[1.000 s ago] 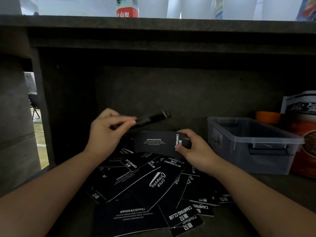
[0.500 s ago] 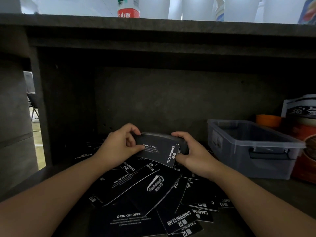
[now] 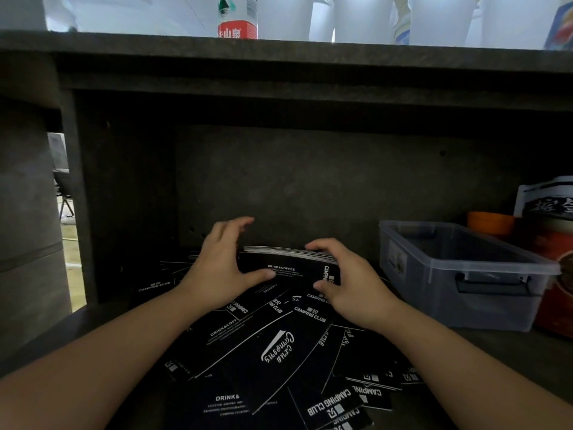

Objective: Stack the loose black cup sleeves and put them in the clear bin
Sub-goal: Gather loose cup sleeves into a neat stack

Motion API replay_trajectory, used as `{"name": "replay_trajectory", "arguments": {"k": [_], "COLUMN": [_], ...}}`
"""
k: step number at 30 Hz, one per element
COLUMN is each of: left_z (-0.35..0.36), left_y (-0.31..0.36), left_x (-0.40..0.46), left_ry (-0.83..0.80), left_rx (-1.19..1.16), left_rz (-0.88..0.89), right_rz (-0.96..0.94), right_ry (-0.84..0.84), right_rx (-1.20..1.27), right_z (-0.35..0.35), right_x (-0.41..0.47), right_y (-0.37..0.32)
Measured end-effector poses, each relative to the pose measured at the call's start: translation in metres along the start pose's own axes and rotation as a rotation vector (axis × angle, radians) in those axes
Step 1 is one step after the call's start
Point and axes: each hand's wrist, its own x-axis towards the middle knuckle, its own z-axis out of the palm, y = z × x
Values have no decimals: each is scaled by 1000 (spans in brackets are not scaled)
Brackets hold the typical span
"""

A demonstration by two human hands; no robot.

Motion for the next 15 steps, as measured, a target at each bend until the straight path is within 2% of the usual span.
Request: {"name": "replay_trajectory", "arguments": {"k": [5,9,15], "left_z": [0,1,-1], "left_y": [5,4,4], "left_x": [-6,-5,-4], "left_ry": [-238,-285,-339], "left_rx": [-7,-92,-72], "left_rz": [-62,-105,-116], "right_rz": [78,106,114], "right_ry": [7,14,-10], "right_rx": [13,39,17], "right_z": [0,3,5], "right_x": [0,-1,2], "right_y": [4,5,7]}}
